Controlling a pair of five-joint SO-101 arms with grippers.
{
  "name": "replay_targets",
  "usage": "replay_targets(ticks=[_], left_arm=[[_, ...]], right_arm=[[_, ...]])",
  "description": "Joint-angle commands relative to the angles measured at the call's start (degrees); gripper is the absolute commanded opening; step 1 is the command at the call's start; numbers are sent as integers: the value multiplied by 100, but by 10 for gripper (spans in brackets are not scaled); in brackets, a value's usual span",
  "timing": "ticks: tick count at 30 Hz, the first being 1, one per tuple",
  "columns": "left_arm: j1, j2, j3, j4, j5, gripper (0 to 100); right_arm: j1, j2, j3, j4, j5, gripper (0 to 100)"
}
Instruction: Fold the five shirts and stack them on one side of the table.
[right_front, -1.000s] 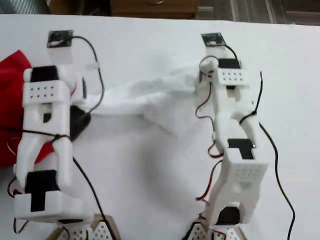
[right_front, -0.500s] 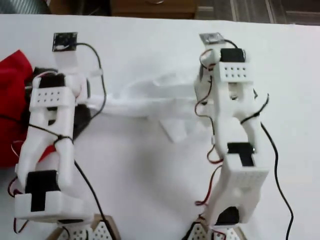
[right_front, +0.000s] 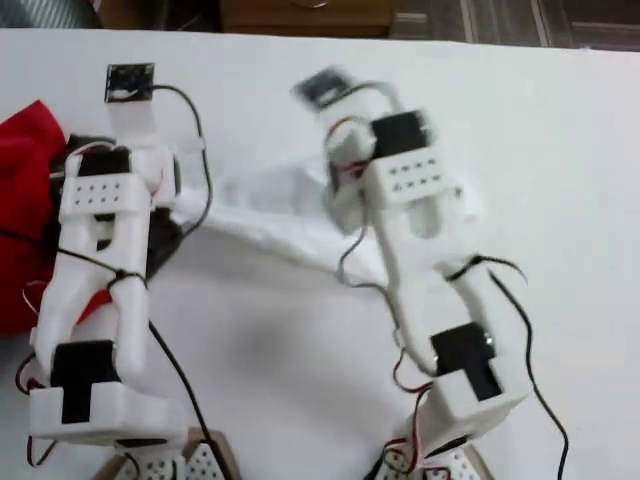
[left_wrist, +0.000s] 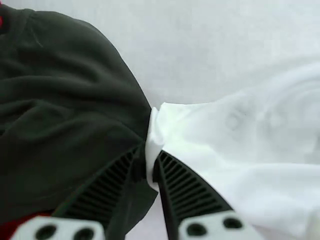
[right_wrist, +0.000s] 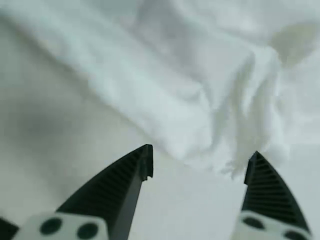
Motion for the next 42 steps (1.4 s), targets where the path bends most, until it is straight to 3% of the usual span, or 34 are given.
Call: replay_targets(ticks=[1,6,12,19,23,32,39,42], left_arm=[[26,-290,-40,-97,-26,27],[18,-290,-66,-97,-26,27],[18,-299,-84,-97,-26,27],[18,-325,-57,-53,-18,27],[18,-325,-31,26,-18,27],[35,-325,-31,70,-18,27],[35,-325,-31,70,-18,27],[35,-316,-31,70,-18,27]], right_arm=[[-391,-303,1108,-365,167,292],[-268,-277,2541,-2044,-431,293],[-198,-22,3393,-3389,-510,293],[936,576,3262,-4796,-510,252],[1508,637,2673,-4813,-510,165],[1842,699,1512,-4681,-510,163],[1912,655,1029,-4110,-1116,354],[1903,646,870,-3732,-1116,350]])
